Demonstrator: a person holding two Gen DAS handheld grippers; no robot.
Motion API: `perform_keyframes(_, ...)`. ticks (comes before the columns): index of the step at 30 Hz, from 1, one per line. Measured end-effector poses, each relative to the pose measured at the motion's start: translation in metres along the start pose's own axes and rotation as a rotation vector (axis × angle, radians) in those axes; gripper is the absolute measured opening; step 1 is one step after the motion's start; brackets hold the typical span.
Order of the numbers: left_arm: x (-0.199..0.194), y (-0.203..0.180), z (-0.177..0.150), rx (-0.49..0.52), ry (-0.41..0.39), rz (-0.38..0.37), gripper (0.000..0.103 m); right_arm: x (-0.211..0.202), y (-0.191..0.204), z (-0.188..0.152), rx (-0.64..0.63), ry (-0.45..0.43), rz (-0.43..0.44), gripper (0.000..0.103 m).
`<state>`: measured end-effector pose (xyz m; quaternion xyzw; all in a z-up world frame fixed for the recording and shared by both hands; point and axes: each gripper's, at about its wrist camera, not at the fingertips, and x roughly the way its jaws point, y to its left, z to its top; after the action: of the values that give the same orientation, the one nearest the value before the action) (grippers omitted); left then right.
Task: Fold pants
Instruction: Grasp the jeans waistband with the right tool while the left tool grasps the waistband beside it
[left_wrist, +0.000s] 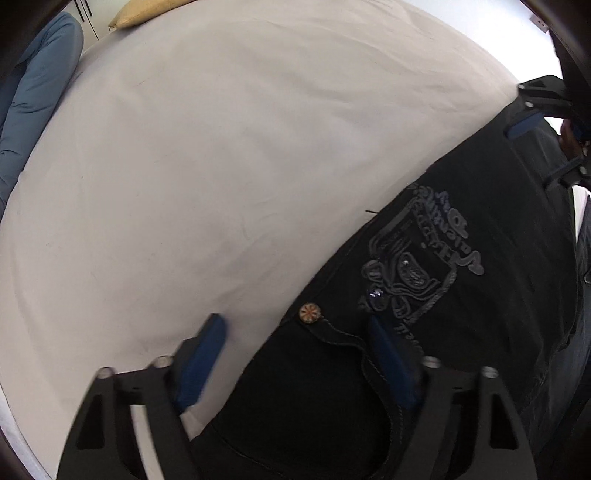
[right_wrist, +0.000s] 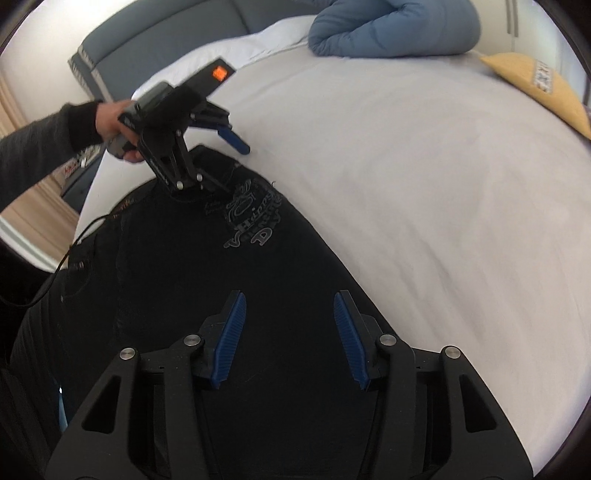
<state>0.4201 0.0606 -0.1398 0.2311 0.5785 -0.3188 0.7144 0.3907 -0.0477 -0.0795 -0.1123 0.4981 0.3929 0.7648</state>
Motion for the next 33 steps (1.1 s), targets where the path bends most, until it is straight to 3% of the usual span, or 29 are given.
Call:
perform_keyframes(1, -0.004, -0.005, -0.001, 0.009, -0.006, -0.012, 0.045, 0.002, -0.001, 0.003, -0.007, 0.009, -0.001, 0.048)
perform_keyframes(2, -0.007, -0.008, -0.001, 0.019, -0.008, -0.011, 0.029, 0.004, -0.001, 0.005, -0.012, 0.019, -0.002, 0.048)
perform_keyframes(5, -0.018, -0.036, -0.009, 0.088, -0.027, 0.060, 0.009, 0.011, -0.001, 0.018, -0.025, 0.031, -0.021, 0.048)
perform_keyframes(8, -0.038, -0.060, -0.023, 0.129, -0.094, 0.112, 0.008, 0.018, 0.004, 0.028, -0.047, 0.041, -0.037, 0.048)
perform_keyframes(13, -0.073, -0.085, -0.048, 0.145, -0.199, 0.139, 0.008, 0.029, 0.009, 0.043, -0.105, 0.099, -0.050, 0.048)
perform_keyframes(20, -0.097, -0.079, -0.058, 0.177, -0.241, 0.146, 0.008, 0.048, 0.003, 0.059, -0.102, 0.146, -0.056, 0.048)
perform_keyframes(24, -0.093, -0.074, -0.054, 0.172, -0.249, 0.152, 0.008, 0.052, 0.008, 0.063, -0.118, 0.180, -0.042, 0.015)
perform_keyframes(25, -0.093, -0.076, -0.057, 0.170, -0.250, 0.158, 0.008, 0.049, 0.010, 0.063, -0.115, 0.172, -0.031, 0.010)
perform_keyframes(33, -0.101, -0.080, -0.070, 0.137, -0.278, 0.164, 0.008, 0.020, 0.039, 0.057, 0.029, 0.053, -0.019, 0.003)
